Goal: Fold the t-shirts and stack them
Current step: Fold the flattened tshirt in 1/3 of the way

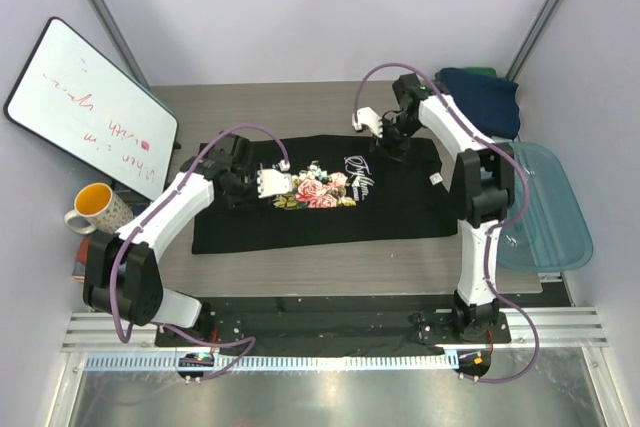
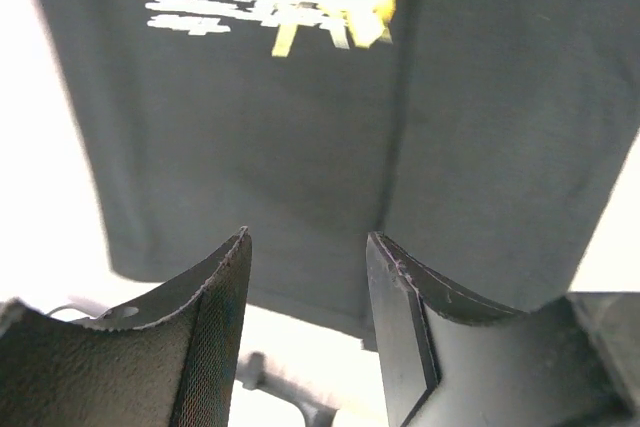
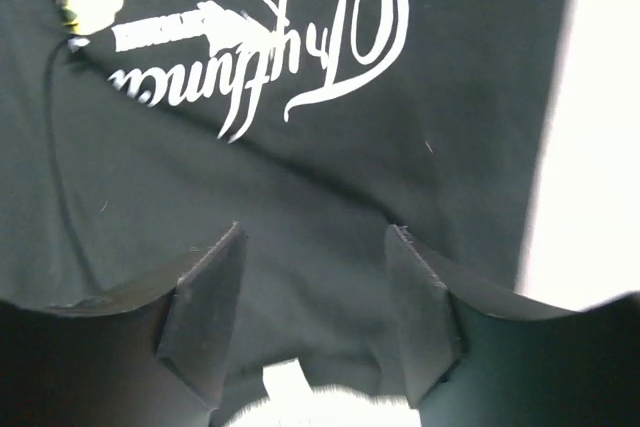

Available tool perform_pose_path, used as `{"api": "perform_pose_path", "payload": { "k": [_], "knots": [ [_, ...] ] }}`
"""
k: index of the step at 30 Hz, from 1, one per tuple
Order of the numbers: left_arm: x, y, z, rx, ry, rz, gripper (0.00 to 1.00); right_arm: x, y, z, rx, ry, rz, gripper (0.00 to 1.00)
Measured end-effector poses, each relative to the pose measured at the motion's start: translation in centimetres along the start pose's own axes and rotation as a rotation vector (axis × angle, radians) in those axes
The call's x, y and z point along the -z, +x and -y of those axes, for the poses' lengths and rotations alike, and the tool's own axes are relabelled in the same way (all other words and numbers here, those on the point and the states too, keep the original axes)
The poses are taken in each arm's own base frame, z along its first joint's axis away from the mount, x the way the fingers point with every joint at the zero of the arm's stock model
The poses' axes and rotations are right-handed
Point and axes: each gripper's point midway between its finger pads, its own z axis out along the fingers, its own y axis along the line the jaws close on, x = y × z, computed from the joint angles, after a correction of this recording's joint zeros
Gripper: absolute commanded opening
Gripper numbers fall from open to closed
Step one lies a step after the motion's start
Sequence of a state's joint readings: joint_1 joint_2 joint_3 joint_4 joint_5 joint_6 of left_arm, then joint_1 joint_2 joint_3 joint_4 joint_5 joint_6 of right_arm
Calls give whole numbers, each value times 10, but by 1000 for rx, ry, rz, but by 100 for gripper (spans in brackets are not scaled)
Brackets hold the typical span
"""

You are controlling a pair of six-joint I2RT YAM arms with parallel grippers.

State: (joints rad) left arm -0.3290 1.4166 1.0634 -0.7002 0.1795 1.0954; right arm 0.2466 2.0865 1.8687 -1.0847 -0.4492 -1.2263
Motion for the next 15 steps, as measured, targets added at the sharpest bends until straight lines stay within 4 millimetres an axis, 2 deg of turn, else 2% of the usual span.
{"api": "perform_pose_path", "payload": {
  "k": [2,6,10,15],
  "knots": [
    [-6,6,13,-12,33,-17,50,-22,8,2,-26,-45,-5,67],
    [-11,14,23,-26,59,-42,50,-46,20,-6,-61,-118,-13,69],
    [-11,15,23,-35,58,-45,49,-47,19,-13,-67,-150,-5,70],
    [-11,14,21,-37,52,-44,49,-44,15,-10,-38,-148,4,71]
  ]
}}
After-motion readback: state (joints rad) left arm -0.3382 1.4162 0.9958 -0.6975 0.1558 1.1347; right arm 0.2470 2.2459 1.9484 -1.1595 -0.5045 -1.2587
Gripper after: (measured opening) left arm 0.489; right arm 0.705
